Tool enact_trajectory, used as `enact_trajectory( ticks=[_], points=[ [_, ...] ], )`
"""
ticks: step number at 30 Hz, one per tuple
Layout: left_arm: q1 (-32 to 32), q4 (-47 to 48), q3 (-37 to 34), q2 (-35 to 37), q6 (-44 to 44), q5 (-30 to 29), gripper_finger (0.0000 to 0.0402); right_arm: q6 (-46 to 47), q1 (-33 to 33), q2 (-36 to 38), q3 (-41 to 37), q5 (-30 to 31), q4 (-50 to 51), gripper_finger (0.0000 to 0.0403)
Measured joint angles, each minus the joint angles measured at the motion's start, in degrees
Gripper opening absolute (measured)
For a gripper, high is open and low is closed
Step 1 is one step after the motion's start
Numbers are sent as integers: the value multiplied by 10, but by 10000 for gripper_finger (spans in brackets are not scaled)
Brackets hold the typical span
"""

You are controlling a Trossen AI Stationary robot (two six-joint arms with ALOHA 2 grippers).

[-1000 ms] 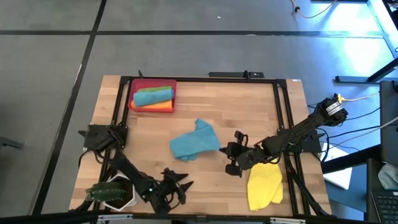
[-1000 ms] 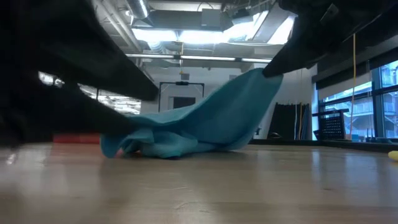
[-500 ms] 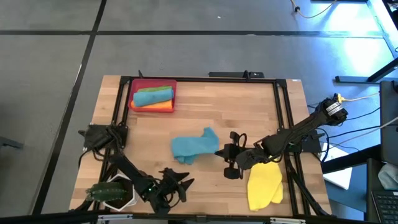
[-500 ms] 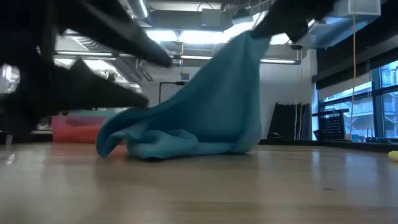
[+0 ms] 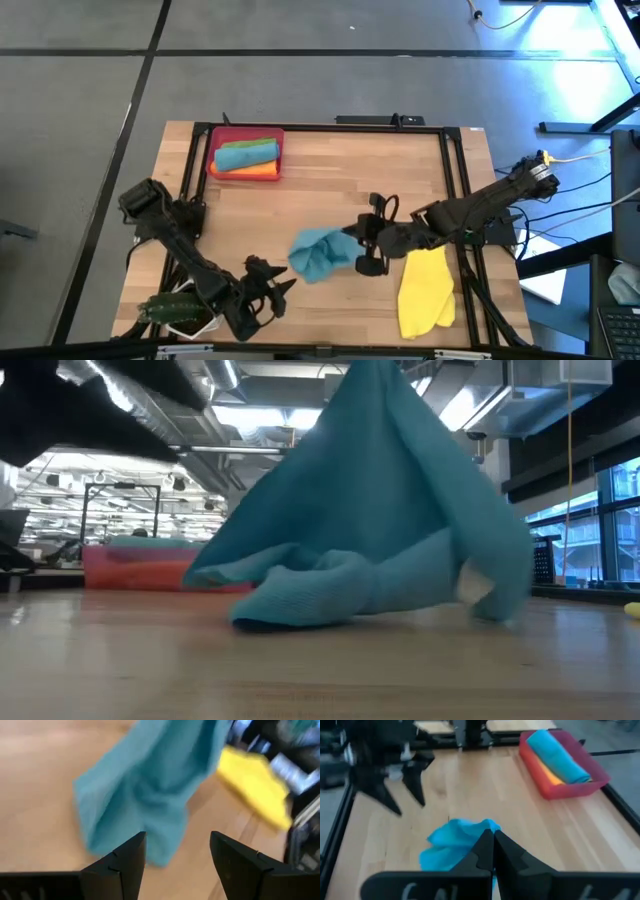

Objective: Roll microfiber towels into tight, uniform cylinder then place into a basket
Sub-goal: Fold the blue microfiber towel

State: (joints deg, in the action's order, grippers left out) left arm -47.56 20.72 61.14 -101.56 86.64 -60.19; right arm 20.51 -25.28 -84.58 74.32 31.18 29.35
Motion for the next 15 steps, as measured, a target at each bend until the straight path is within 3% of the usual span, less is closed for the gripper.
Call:
enact_trajectory(
  ticks=[8,15],
  points=[
    [39,16,0,-11,14,152,208,-4,60,0,57,-32,22,6],
    [58,70,0,-12,18,155,208,-15,92,0,82,-62,28,6]
  ],
)
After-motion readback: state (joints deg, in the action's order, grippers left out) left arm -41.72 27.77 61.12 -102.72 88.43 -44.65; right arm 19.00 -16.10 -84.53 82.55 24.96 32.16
